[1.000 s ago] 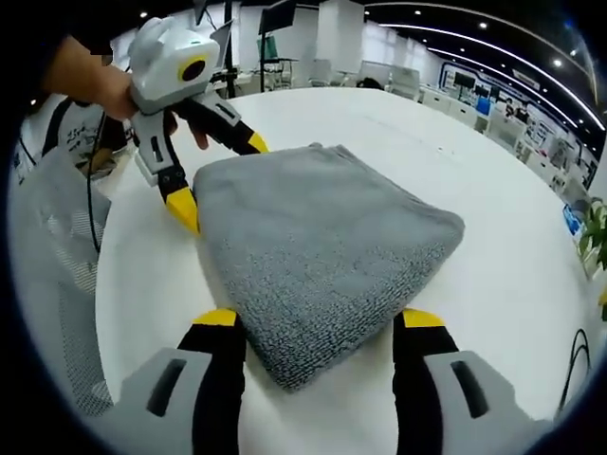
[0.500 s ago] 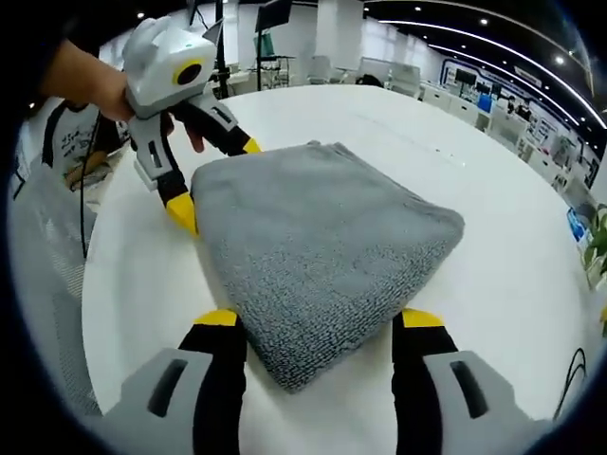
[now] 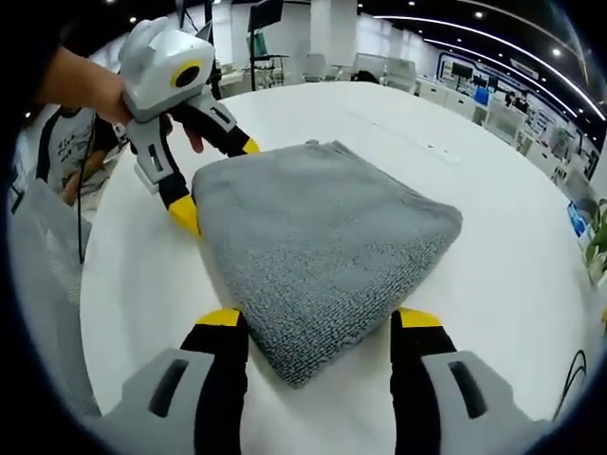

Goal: Fold the towel on the table until its edges align and the towel forms a compact rectangular stack.

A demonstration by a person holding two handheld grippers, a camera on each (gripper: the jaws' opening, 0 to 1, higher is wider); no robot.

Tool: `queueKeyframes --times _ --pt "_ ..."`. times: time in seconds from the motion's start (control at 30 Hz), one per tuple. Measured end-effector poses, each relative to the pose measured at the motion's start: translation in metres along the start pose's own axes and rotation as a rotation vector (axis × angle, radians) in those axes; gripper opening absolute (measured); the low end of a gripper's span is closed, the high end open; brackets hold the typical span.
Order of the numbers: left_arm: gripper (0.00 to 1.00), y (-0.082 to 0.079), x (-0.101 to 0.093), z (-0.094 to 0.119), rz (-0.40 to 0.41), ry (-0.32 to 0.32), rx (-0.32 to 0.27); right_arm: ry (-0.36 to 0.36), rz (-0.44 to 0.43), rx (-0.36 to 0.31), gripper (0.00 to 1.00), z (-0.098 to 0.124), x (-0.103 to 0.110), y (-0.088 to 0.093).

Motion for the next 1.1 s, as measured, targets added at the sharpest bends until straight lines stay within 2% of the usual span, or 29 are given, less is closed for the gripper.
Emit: queueKeyframes --times 0.23,0.47,0.63,0.77,1.1 --pt "0.69 0.0 -0.005 0.01 0.034 -0.031 -0.035 0.006 -0.044 -0.043 0.62 0.013 -0.002 -0.001" --pt "0.71 -0.003 -0.012 0.024 0.043 -0.064 -0.054 0.02 -0.057 -0.089 0.67 0.025 -0.002 -0.009" --pt "0.71 -0.007 -0.011 0.039 0.025 -0.138 -0.061 0.037 -0.086 -0.105 0.68 0.029 -0.007 -0.013" --pt "0.71 -0.007 -0.01 0.051 0.054 -0.191 -0.073 0.045 -0.097 -0.122 0.69 0.034 -0.01 -0.014" --pt "0.74 -0.011 -0.017 0.067 0.061 -0.243 -0.084 0.053 -0.126 -0.176 0.78 0.046 -0.009 -0.025"
Point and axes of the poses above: the point that each gripper's makers call its tool centre point, and the gripper's own axes: z roughly backward along the fingers, x roughly to its left, y roughly out of its underside, the point moved 8 cm from there along z, roughly backward along the fingers, and after that the axes turned 12 degrees about y, right-handed, at the moved point
